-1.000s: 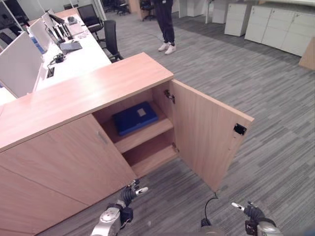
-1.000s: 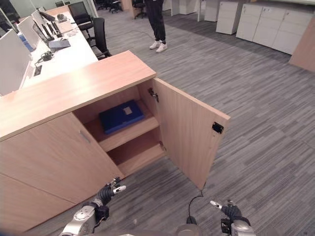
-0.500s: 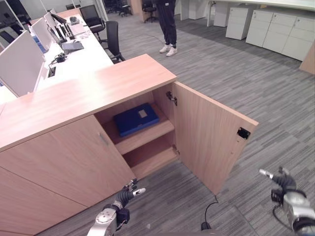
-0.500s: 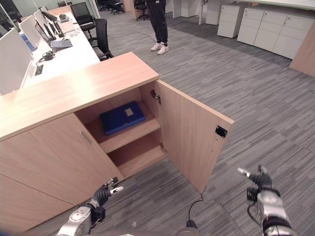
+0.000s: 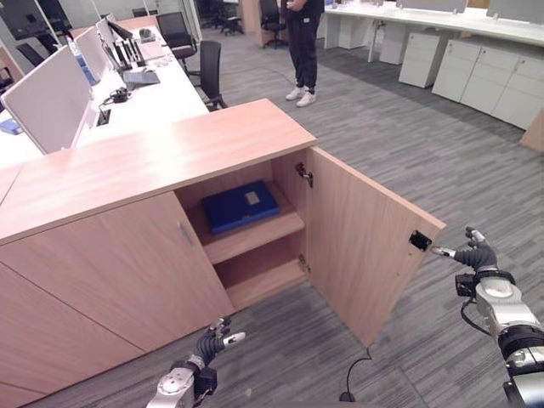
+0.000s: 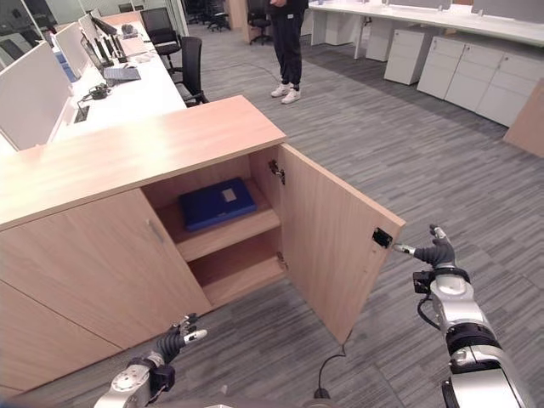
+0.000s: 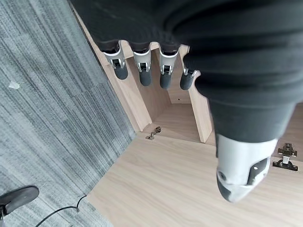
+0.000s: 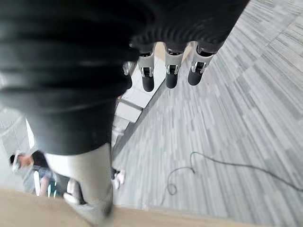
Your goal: Put the empty folder in the office cabinet
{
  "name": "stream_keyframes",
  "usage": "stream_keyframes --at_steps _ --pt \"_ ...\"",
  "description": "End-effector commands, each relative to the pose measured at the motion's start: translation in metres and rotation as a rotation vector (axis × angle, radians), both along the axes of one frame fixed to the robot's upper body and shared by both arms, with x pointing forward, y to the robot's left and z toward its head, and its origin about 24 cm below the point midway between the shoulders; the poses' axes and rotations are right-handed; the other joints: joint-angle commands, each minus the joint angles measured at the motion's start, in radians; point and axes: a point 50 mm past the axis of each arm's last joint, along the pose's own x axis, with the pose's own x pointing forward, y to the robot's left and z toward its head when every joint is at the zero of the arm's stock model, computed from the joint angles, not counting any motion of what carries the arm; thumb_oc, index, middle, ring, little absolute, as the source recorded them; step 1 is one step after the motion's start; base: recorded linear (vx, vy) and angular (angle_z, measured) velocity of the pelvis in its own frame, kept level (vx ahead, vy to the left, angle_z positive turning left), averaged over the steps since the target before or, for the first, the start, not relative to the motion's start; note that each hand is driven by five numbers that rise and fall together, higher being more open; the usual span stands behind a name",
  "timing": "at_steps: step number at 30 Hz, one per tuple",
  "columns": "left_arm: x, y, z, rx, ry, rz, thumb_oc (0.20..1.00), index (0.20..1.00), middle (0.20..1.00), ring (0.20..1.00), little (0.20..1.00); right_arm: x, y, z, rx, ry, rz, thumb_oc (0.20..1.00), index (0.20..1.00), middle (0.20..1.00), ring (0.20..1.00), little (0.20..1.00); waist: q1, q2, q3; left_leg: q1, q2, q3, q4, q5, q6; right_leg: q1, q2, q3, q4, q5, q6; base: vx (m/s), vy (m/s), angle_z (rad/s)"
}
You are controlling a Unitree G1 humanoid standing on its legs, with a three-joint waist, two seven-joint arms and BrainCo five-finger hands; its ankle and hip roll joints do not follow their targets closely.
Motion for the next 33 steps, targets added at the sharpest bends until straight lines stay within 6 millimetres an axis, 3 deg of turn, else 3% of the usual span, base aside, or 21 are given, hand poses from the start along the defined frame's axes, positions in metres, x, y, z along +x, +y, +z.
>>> stream_keyframes --at_steps 1,6,16,23,29,33 --pt "0.029 0.010 0.020 0.054 -0.116 -0.071 1.000 1.000 1.000 1.000 1.000 0.070 0.068 0.041 0.090 -0.192 0.207 1.000 1.000 1.000 1.000 1.000 0.067 -0.064 0.006 -0.036 -0.038 -0.033 0.013 -0.019 0.015 0.068 -0.041 -0.069 0.030 -0.150 0.021 0.02 0.014 0.06" --pt "0.027 0.010 0.019 0.059 -0.105 -0.076 1.000 1.000 1.000 1.000 1.000 0.074 0.080 0.031 0.125 -0.147 0.217 1.000 1.000 1.000 1.000 1.000 0.083 -0.064 0.007 -0.042 -0.041 -0.047 0.013 -0.018 0.016 0.073 -0.042 -0.081 0.026 -0.150 0.021 0.02 0.008 0.12" --pt "0.027 0.009 0.018 0.069 -0.110 -0.061 1.000 1.000 1.000 1.000 1.000 0.068 0.132 0.003 0.233 -0.114 0.350 1.000 1.000 1.000 1.000 1.000 0.092 -0.061 0.011 -0.051 -0.048 -0.061 0.013 -0.020 0.020 0.071 -0.048 -0.091 0.026 -0.149 0.022 0.00 0.004 0.03" --pt "0.032 0.010 0.020 0.088 -0.127 -0.022 1.000 1.000 1.000 1.000 1.000 0.043 0.182 -0.005 0.372 -0.199 0.527 1.000 1.000 1.000 1.000 1.000 0.081 -0.061 0.015 -0.051 -0.050 -0.066 0.013 -0.021 0.021 0.070 -0.053 -0.097 0.034 -0.153 0.023 -0.01 0.006 0.06" --pt "0.029 0.013 0.017 0.111 -0.118 0.002 1.000 1.000 1.000 1.000 1.000 0.016 0.202 -0.011 0.448 -0.213 0.636 1.000 1.000 1.000 1.000 1.000 0.082 -0.064 0.015 -0.056 -0.049 -0.080 0.013 -0.017 0.020 0.073 -0.055 -0.113 0.041 -0.161 0.022 0.00 0.002 0.40" --pt "0.028 0.015 0.017 0.121 -0.116 0.005 1.000 1.000 1.000 1.000 1.000 0.012 0.210 -0.009 0.451 -0.221 0.679 1.000 1.000 1.000 1.000 1.000 0.091 -0.066 0.013 -0.065 -0.048 -0.098 0.013 -0.013 0.016 0.075 -0.053 -0.122 0.040 -0.165 0.020 0.00 -0.004 0.05"
